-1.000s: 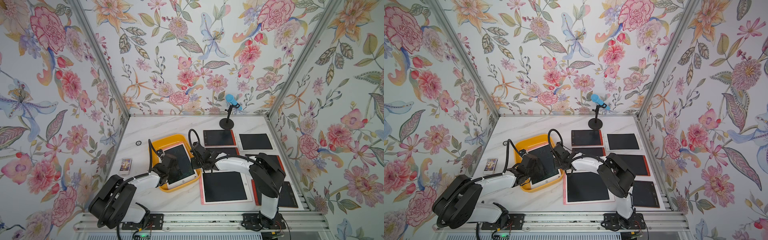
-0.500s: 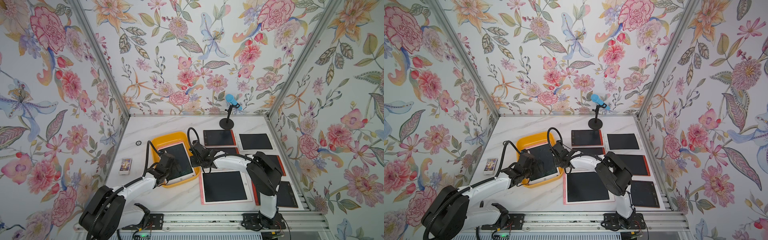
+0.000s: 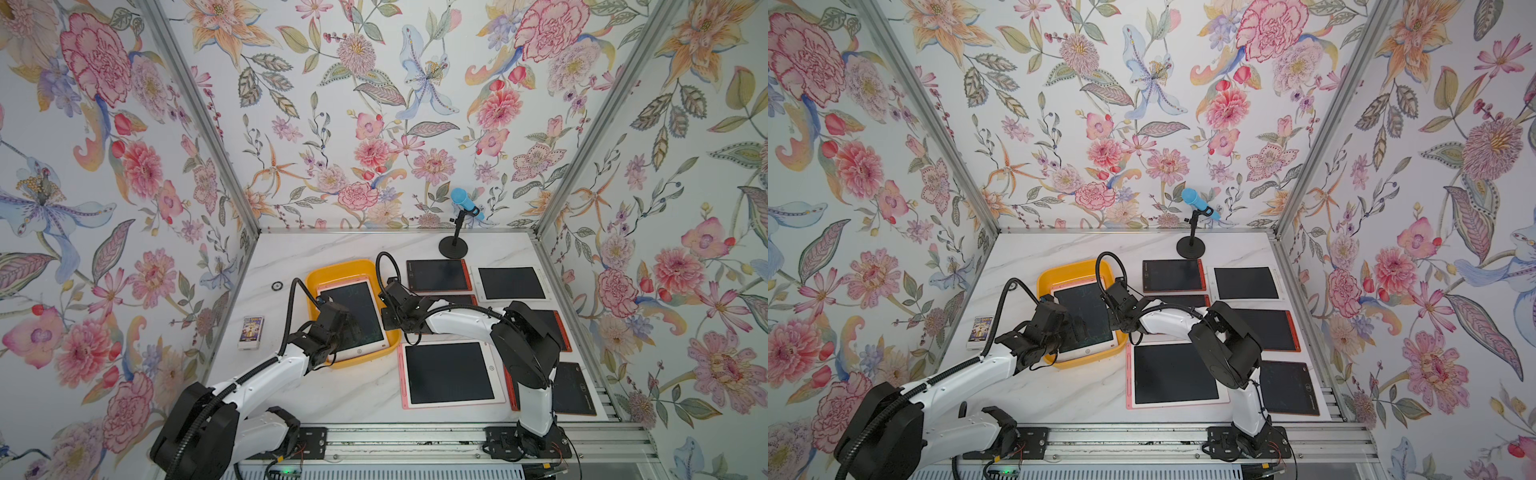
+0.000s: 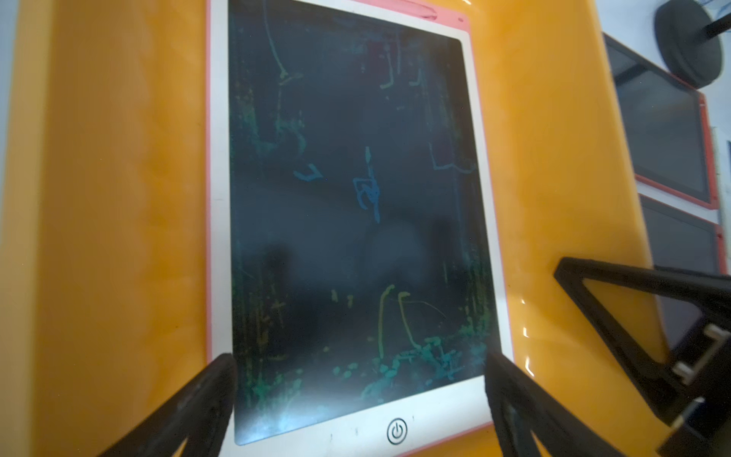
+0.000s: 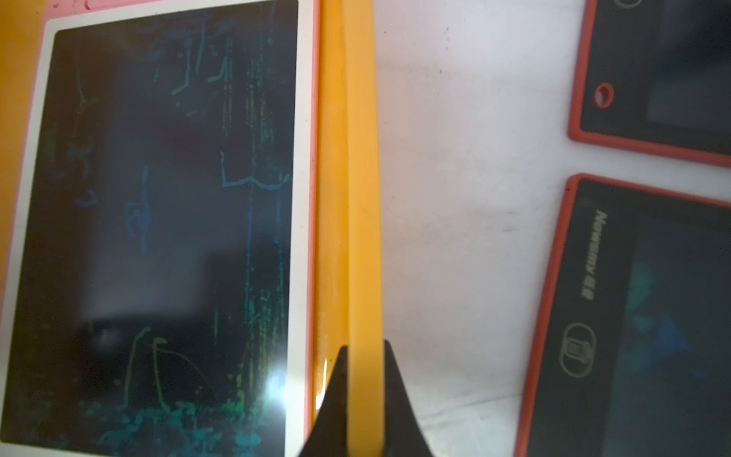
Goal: Take out the writing tablet from the storage box
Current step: Move the storage box to the center of the board.
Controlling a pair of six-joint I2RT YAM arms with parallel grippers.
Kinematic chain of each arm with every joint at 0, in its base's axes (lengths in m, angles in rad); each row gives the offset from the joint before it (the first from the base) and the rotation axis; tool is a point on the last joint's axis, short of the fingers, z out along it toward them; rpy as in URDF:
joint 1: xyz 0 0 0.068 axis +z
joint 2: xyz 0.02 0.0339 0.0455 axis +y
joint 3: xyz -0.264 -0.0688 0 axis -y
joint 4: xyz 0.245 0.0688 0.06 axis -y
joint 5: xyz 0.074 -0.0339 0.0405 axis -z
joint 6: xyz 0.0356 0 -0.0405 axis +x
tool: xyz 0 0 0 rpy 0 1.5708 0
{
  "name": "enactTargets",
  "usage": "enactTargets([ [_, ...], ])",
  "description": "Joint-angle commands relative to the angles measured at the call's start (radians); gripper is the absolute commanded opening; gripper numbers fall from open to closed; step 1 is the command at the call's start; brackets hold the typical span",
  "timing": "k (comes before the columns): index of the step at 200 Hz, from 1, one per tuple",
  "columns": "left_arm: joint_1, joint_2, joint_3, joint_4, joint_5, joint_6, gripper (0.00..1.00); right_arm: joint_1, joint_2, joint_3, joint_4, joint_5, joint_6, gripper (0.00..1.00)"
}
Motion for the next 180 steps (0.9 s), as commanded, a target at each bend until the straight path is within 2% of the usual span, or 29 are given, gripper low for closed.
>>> enactTargets([
  [1,0.029,0.094,0.016,-0.150,-0.121,0.039,0.99,-0.015,0.011,-0.030,-0.062,0.089,0.030,0.06],
  [55,0.090,0.264,0.052,-0.136,-0.186,0.071,0.99,-0.015,-0.007,-0.051,-0.062,0.100,0.039,0.05],
  [80,0.118,0.300,0.061,-0.136,-0.202,0.080,0.99,-0.017,-0.009,-0.056,-0.064,0.103,0.038,0.05],
  [117,0.124,0.321,0.086,-0.187,-0.290,0.086,0.99,-0.024,-0.015,-0.065,-0.063,0.103,0.038,0.04],
  [155,0.140,0.386,0.085,-0.161,-0.249,0.110,0.99,-0.022,-0.013,-0.059,-0.062,0.096,0.038,0.04],
  [180,0.139,0.386,0.086,-0.130,-0.168,0.125,0.99,-0.012,0.001,-0.049,-0.062,0.082,0.038,0.04],
])
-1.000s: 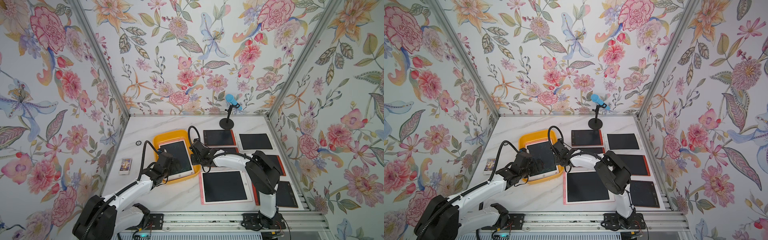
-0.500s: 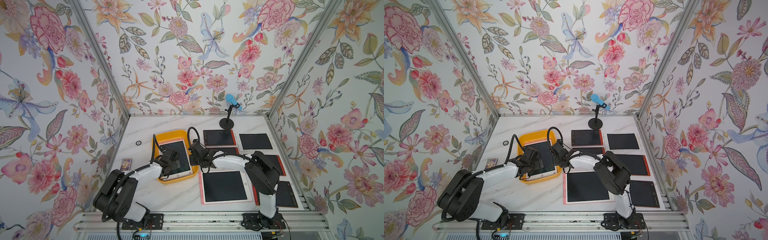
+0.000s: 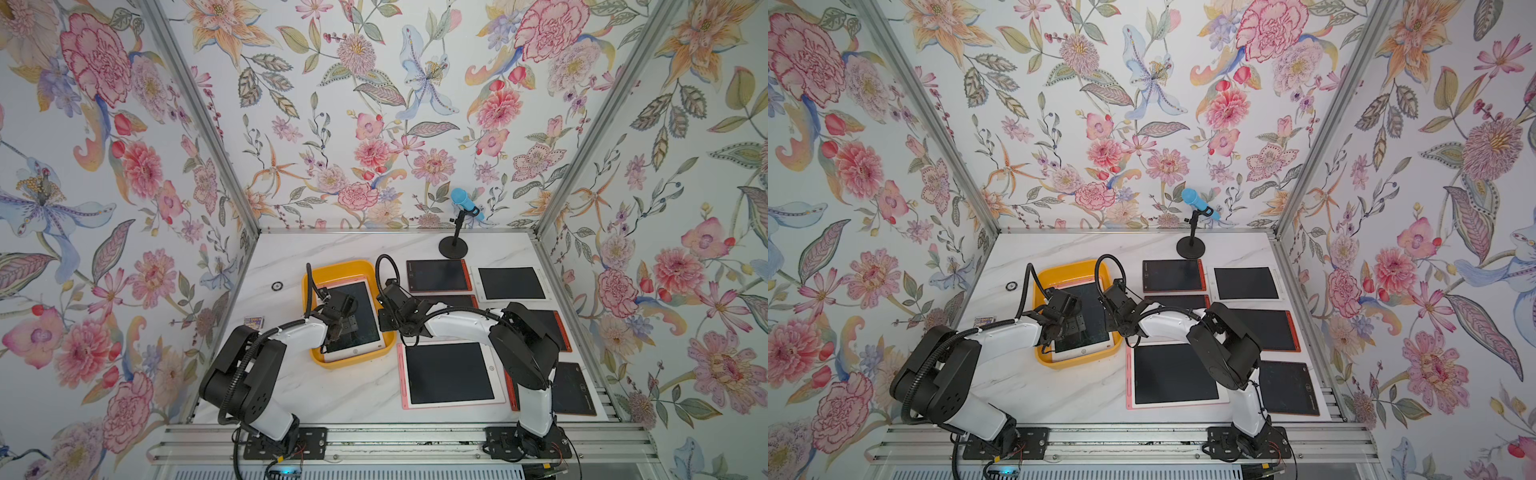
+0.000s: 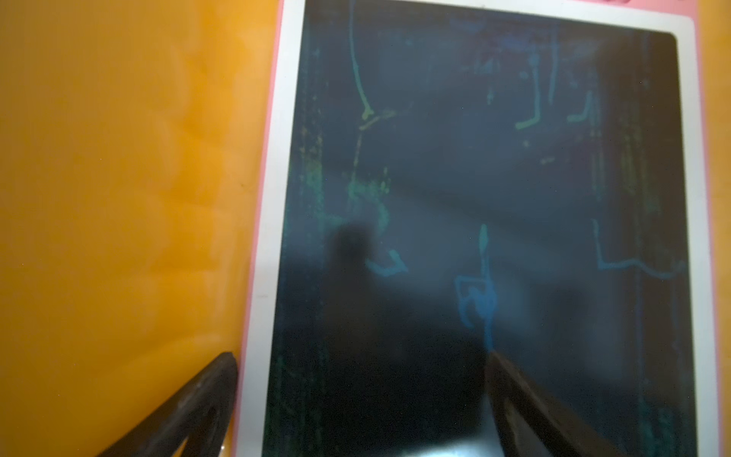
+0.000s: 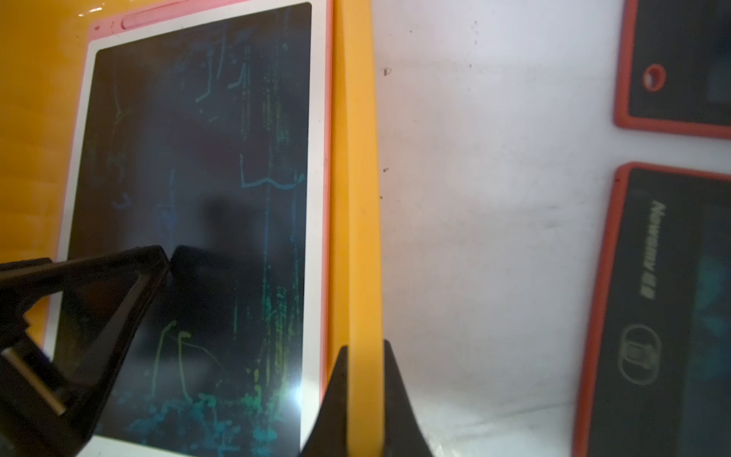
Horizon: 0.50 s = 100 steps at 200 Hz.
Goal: Take out the writing tablet from the storage box
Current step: Move the storage box to the center of the board.
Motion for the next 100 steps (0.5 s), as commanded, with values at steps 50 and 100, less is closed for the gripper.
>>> enactTargets([
  [50,0.046,0.004,-0.151,0.059,0.238,0.047,0.99,-0.004,0.054,0.007,-0.134,0.066,-0.026,0.04],
  [100,0.041,-0.123,-0.173,0.137,0.344,0.033,0.99,0.015,0.111,0.045,-0.135,0.054,-0.032,0.02],
])
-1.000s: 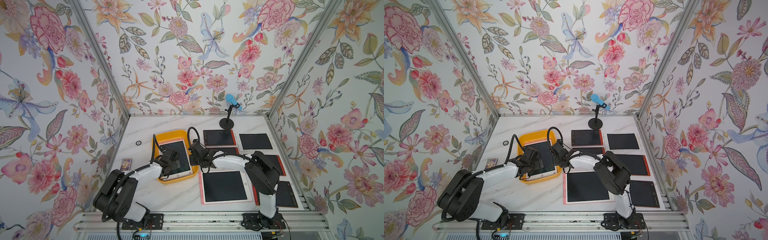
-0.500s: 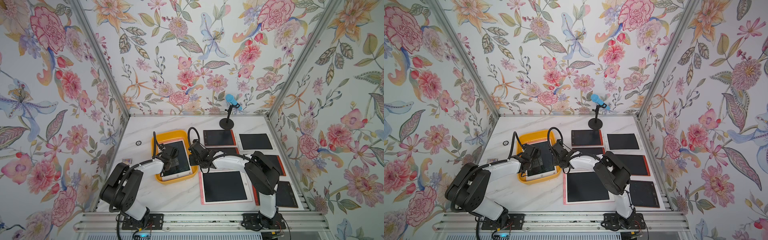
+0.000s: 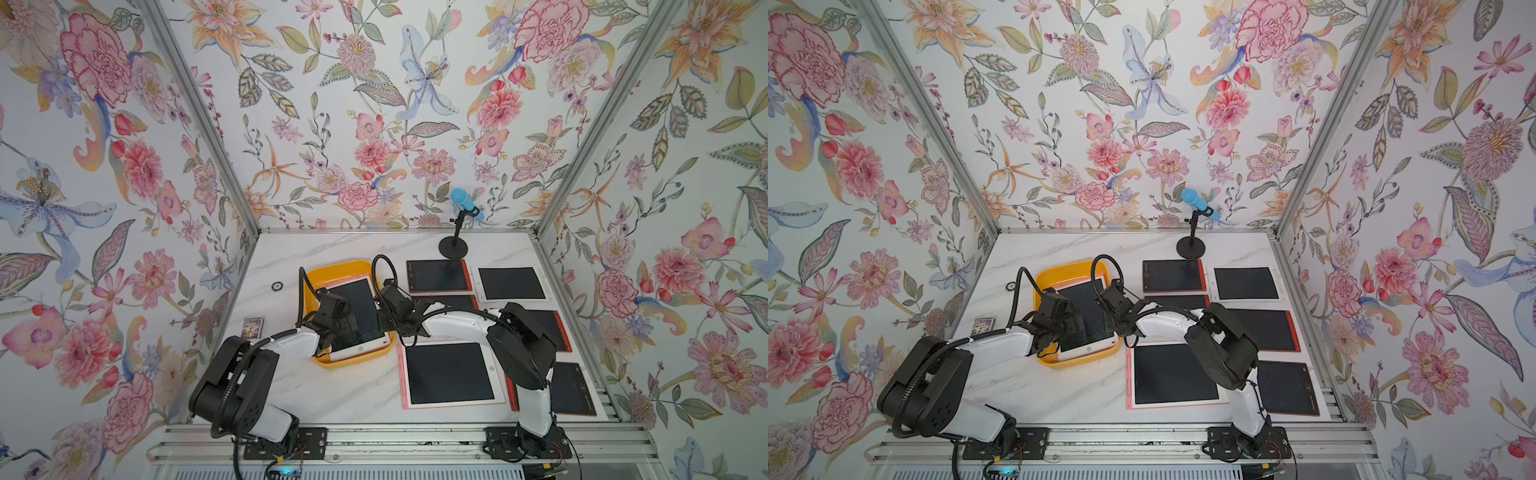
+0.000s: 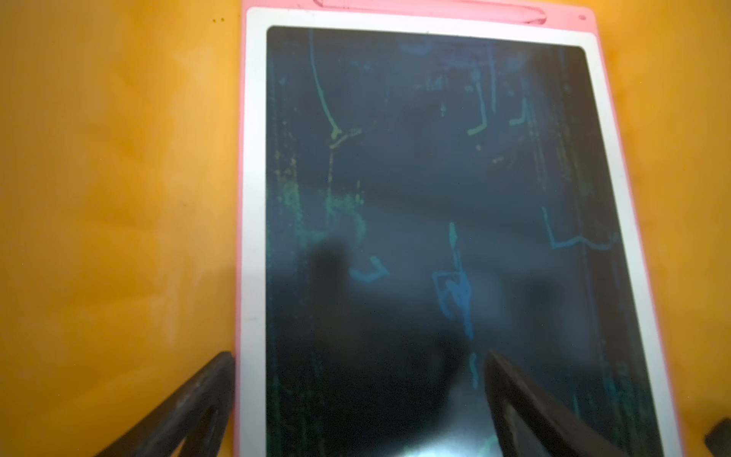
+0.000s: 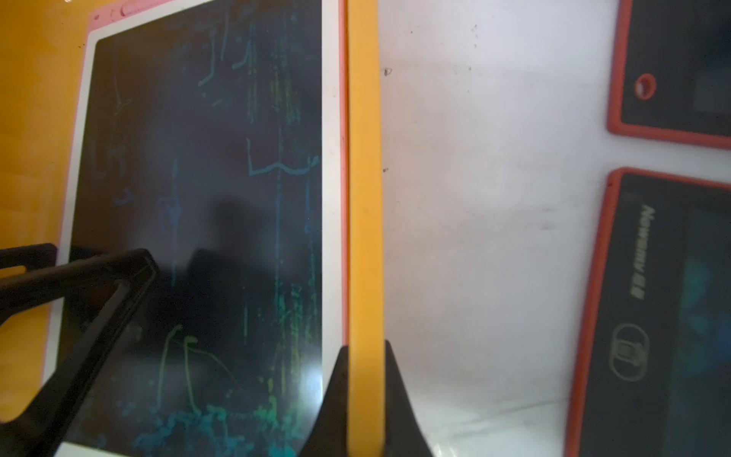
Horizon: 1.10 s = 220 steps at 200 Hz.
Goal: Take out the writing tablet from the storage box
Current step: Move the storage box to the center of the board, then pick up the writing tablet from the storage box.
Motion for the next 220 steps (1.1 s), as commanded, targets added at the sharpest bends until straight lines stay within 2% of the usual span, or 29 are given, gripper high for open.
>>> enactTargets([
  [1,0.004,-0.032,-0.045,-0.079,0.171,-0.023,0.99,-0.003,0.089,0.005,-0.088,0.022,-0.019,0.02],
  [55,0.006,-0.251,-0.044,-0.086,0.213,-0.038,0.99,0.015,0.146,0.038,-0.100,0.010,-0.014,0.01],
  [99,0.009,-0.296,-0.069,-0.020,0.285,-0.069,0.99,0.017,0.155,0.049,-0.102,0.010,-0.014,0.02],
  [113,0.008,-0.295,-0.065,-0.024,0.277,-0.071,0.99,0.017,0.158,0.050,-0.105,0.012,-0.013,0.02],
  [136,0.008,-0.289,-0.026,-0.136,0.182,-0.046,0.99,0.016,0.151,0.047,-0.110,0.029,-0.013,0.06],
  [166,0.008,-0.246,0.034,-0.341,-0.038,-0.010,0.99,0.014,0.130,0.042,-0.119,0.049,-0.011,0.06],
  [182,0.010,-0.202,0.047,-0.395,-0.137,-0.007,0.99,0.015,0.113,0.028,-0.120,0.062,-0.012,0.06],
  [220,0.028,-0.102,0.022,-0.373,-0.203,-0.036,0.99,0.015,0.070,-0.017,-0.121,0.077,-0.016,0.06],
])
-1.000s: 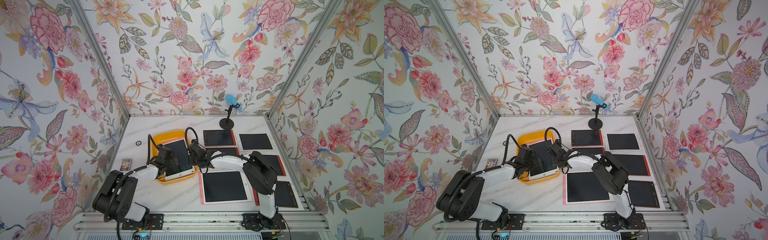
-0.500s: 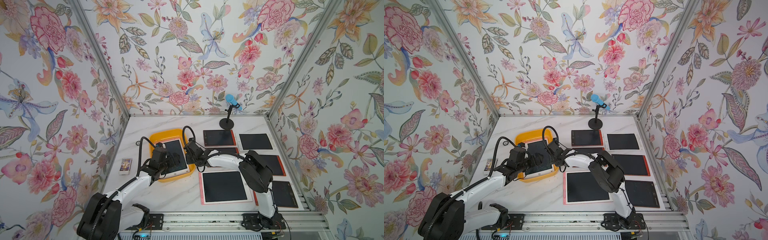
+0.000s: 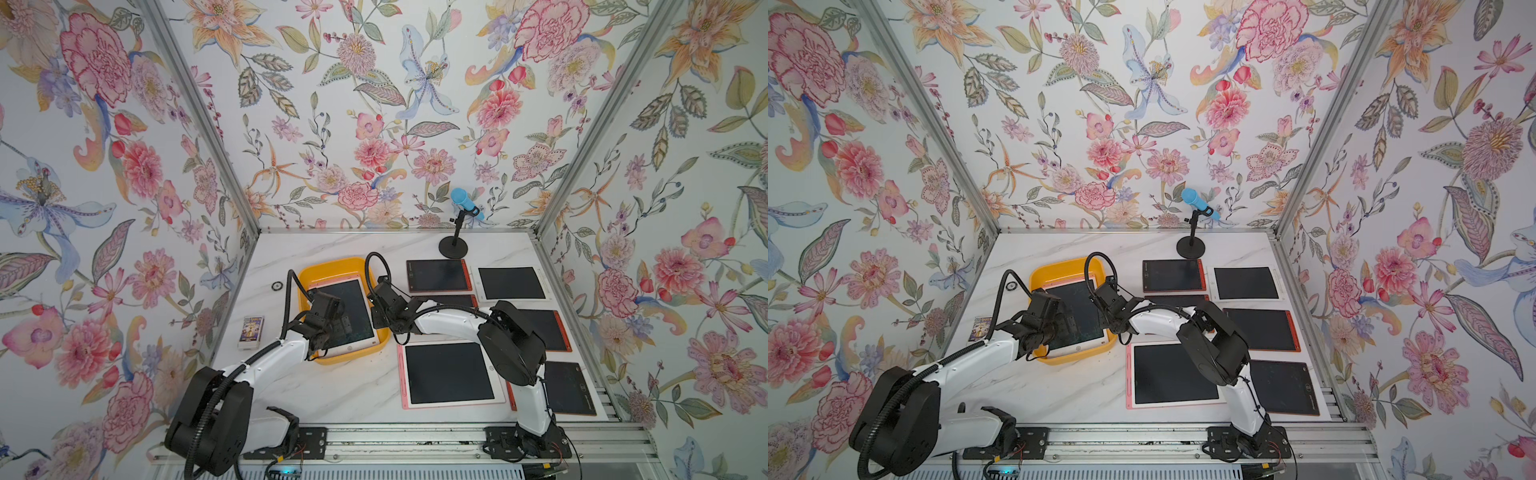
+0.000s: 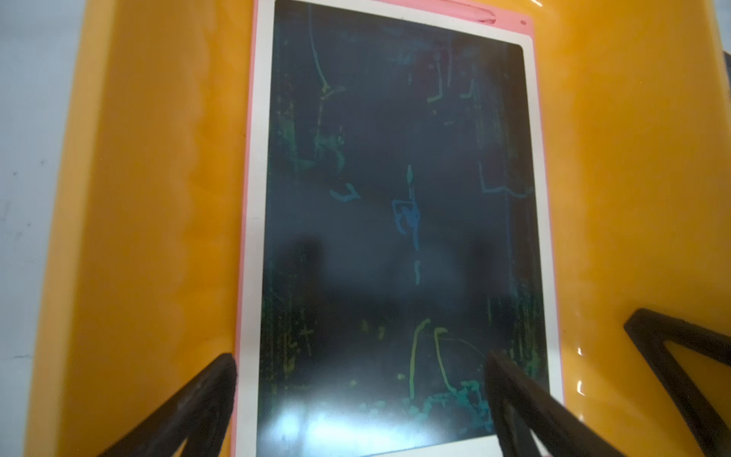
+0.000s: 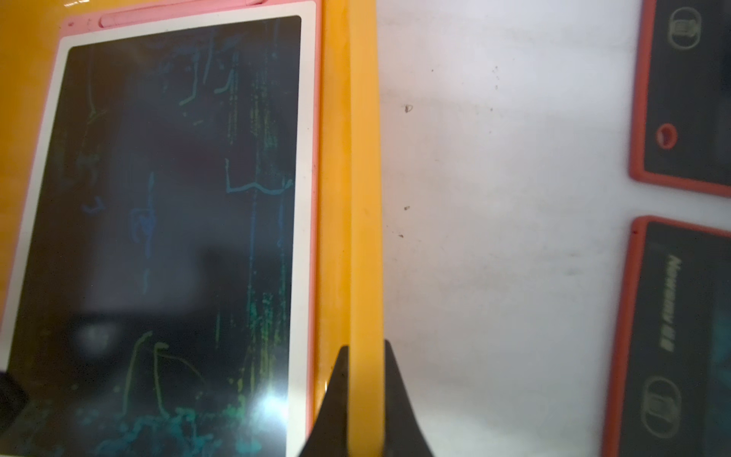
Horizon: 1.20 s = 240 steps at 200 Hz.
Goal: Take out the writing tablet from the storage box
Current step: Pick up the writing tablet from the storage box.
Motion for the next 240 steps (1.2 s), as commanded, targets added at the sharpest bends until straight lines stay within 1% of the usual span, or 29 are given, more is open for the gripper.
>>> enactTargets([
  [1,0.022,0.059,-0.026,-0.092,-0.135,-0.007,0.99,0.003,0.013,-0.082,-0.134,0.045,-0.002,0.06],
  [33,0.043,0.104,-0.024,-0.090,-0.186,-0.001,0.99,0.002,-0.012,-0.117,-0.135,0.058,-0.014,0.05],
  [59,0.088,0.148,-0.049,-0.034,-0.137,0.012,0.99,-0.001,-0.029,-0.136,-0.135,0.059,-0.014,0.05],
  [98,0.089,0.174,-0.072,-0.018,-0.142,0.007,0.99,-0.007,-0.050,-0.156,-0.135,0.063,-0.012,0.05],
  [110,0.089,0.180,-0.068,-0.023,-0.126,0.008,0.99,-0.007,-0.053,-0.157,-0.135,0.063,-0.012,0.05],
  [120,0.088,0.178,-0.067,-0.013,-0.083,0.014,0.99,-0.009,-0.056,-0.155,-0.135,0.059,-0.012,0.05],
  [137,0.083,0.146,-0.116,0.082,0.052,-0.004,0.98,-0.010,-0.052,-0.150,-0.136,0.052,-0.010,0.05],
  [148,0.058,0.132,-0.139,0.116,0.077,-0.033,0.98,-0.010,-0.053,-0.153,-0.135,0.050,-0.012,0.05],
  [171,0.008,0.153,-0.159,0.127,0.056,-0.064,0.99,-0.011,-0.057,-0.165,-0.135,0.052,-0.018,0.05],
  [194,-0.005,0.195,-0.168,0.127,0.032,-0.068,0.99,-0.013,-0.061,-0.181,-0.135,0.055,-0.029,0.05],
  [208,-0.006,0.213,-0.155,0.086,-0.030,-0.067,0.99,-0.015,-0.061,-0.185,-0.135,0.056,-0.031,0.05],
  [221,-0.009,0.226,-0.138,0.077,-0.045,-0.057,0.99,-0.017,-0.061,-0.189,-0.135,0.057,-0.033,0.05],
  [231,-0.035,0.231,-0.107,0.045,-0.089,-0.065,0.99,-0.018,-0.061,-0.190,-0.135,0.062,-0.035,0.05],
  [233,-0.042,0.260,-0.100,0.033,-0.099,-0.068,0.99,-0.019,-0.060,-0.188,-0.135,0.064,-0.035,0.05],
  [240,-0.061,0.289,-0.072,0.002,-0.130,-0.075,0.99,-0.020,-0.060,-0.188,-0.137,0.064,-0.036,0.05],
])
